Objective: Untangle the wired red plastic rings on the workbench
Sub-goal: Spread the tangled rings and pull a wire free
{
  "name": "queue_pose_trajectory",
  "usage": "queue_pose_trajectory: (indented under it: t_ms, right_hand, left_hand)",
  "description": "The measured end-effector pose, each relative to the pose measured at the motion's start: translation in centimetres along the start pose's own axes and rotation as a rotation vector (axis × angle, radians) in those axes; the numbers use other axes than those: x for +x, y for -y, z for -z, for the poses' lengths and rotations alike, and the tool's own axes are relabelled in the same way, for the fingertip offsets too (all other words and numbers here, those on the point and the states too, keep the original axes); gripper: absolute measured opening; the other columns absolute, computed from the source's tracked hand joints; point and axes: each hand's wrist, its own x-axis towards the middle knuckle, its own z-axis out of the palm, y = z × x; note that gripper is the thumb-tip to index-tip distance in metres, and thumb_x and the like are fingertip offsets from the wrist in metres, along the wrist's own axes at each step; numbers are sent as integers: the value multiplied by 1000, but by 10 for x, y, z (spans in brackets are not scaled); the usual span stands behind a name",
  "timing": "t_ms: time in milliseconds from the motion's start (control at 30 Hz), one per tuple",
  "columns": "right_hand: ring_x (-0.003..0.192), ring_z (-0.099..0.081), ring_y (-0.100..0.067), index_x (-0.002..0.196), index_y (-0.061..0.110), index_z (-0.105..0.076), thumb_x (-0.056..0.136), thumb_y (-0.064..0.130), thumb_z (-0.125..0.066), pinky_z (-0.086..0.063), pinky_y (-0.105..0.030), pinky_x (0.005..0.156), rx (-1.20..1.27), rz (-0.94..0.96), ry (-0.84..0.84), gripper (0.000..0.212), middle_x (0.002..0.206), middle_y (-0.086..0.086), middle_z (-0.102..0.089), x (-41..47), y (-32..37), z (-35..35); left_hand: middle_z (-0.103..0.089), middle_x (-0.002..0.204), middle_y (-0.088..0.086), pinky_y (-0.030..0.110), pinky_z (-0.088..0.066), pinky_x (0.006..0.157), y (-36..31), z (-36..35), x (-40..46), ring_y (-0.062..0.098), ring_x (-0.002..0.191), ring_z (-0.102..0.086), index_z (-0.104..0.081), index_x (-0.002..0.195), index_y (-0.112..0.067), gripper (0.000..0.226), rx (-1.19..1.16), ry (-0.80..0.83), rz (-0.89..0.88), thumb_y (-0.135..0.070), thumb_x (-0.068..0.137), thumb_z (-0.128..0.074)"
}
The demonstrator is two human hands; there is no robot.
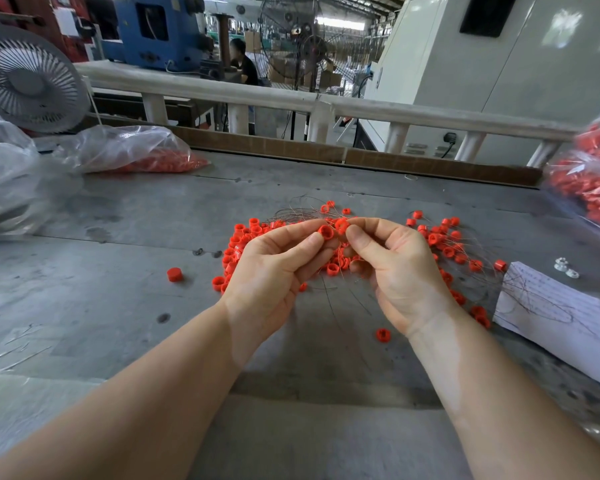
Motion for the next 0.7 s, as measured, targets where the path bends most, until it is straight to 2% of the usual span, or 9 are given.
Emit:
queue_pose_trajectory:
  t_ms: [133, 267, 367, 433, 600, 700]
  right_hand:
    - [53, -56, 0, 81, 13, -64, 88, 3, -56, -43, -13, 49, 18, -2, 8, 15, 58, 8, -65, 0, 0, 1]
    - [53, -53, -1, 78, 16, -65, 87, 6, -60, -43, -14, 51, -81, 56, -17, 13, 56, 9, -61, 1, -3, 2]
    - [56, -52, 2, 76, 22, -64, 86, 9, -64, -43, -13, 59, -310, 239, -67, 17, 58, 14, -60, 1, -3, 3]
    - [65, -55, 3, 77, 24, -61, 86, 7, -65, -41, -9, 66, -469, 388, -88, 20, 67, 15, -61, 1, -2, 3]
    - [74, -53, -4, 80, 8, -64, 84, 1, -64, -38, -9, 70, -718, 629, -84, 8, 79, 2, -59, -3, -2, 0]
    - [75, -54, -10, 80, 2, -65, 83, 1, -65, -43, -18, 71, -798, 688, -65, 4, 79, -1, -58, -4, -1, 0]
  left_hand:
    - [-73, 78, 9, 17, -55, 62, 0, 0, 0, 13, 72, -71, -74, 77, -7, 17, -12, -9, 1, -4, 66, -62]
    - [-73, 79, 9, 17, -55, 63, 0, 0, 0, 13, 73, -71, -74, 77, -7, 17, -18, -9, 10, -3, 66, -62]
    - [-73, 78, 8, 16, -55, 63, 0, 0, 0, 13, 73, -71, -75, 74, -8, 16, -15, -10, 10, -3, 65, -62]
    - [-73, 78, 7, 16, -55, 63, 0, 0, 0, 12, 74, -71, -76, 73, -8, 17, -11, -7, 7, -3, 66, -62]
    - [-74, 81, 9, 16, -55, 65, 0, 0, 0, 13, 76, -71, -74, 81, -6, 18, 0, 13, 1, -4, 67, -62]
    - [-74, 80, 7, 16, -55, 66, 0, 0, -1, 13, 76, -71, -77, 74, -10, 18, 6, 22, -13, -4, 67, -61]
